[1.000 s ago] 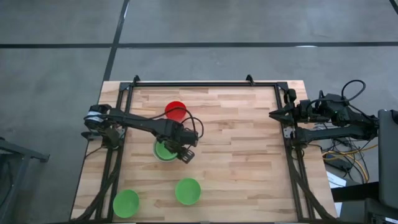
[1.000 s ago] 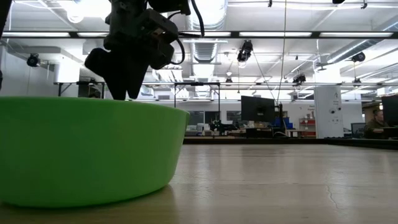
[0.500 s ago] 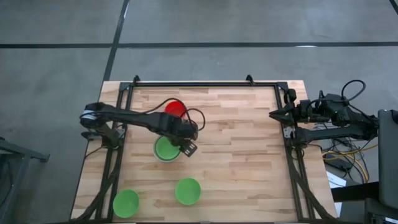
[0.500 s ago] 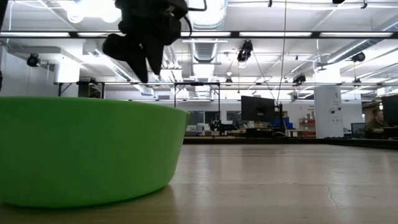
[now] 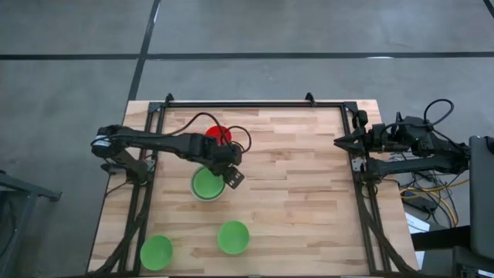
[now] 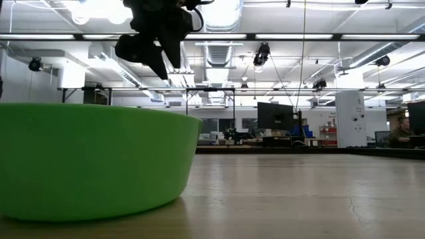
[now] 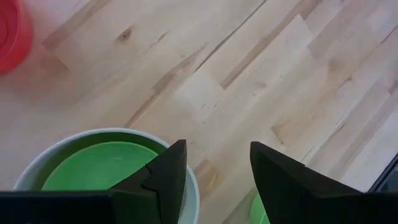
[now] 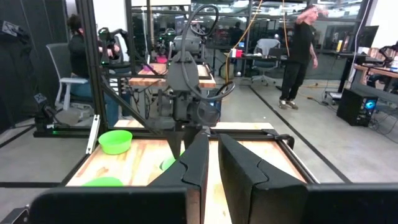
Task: Nest bowls inside each other
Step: Stack the red bowl on top of the green bowl
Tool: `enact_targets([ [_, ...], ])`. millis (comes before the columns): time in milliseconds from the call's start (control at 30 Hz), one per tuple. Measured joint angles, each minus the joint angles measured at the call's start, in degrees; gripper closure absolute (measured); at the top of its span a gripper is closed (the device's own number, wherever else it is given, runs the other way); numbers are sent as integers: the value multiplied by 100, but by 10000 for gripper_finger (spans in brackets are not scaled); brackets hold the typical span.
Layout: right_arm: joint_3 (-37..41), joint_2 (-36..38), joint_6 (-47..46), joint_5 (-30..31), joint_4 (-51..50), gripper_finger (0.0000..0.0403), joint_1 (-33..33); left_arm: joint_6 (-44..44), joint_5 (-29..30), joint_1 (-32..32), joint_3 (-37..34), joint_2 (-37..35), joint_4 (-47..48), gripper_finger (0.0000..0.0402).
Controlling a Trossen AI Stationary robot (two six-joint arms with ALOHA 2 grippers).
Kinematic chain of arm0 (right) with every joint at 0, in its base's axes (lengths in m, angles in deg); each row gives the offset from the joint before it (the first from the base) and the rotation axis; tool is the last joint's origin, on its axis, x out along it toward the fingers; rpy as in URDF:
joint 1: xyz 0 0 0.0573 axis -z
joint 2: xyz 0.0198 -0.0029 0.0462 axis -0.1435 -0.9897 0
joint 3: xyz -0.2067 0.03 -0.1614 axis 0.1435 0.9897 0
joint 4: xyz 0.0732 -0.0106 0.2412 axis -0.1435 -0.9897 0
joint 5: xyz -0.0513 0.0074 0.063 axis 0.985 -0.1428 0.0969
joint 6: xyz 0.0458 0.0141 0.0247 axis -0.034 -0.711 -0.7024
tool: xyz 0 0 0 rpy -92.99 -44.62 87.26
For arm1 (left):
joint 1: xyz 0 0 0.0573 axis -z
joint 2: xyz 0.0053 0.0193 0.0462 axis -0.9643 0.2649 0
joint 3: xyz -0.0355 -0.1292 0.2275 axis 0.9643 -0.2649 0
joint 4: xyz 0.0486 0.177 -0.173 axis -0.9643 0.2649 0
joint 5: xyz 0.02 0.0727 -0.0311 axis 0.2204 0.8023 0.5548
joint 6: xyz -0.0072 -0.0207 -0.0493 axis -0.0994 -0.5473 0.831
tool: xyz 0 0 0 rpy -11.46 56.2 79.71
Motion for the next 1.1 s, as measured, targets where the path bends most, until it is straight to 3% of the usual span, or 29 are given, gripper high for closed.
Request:
enact_targets([
  [633,-1,0,1,0,0,369,-2,-362,-39,-181,-26,-112,-772,220],
  [933,-1,1,1,0,0,369,-2,-319,-527,-201,-841,-120,-2188,220],
  [1100,0,0,0,0,0,369,-1,-310,-517,-363,-906,-203,-2362,220],
])
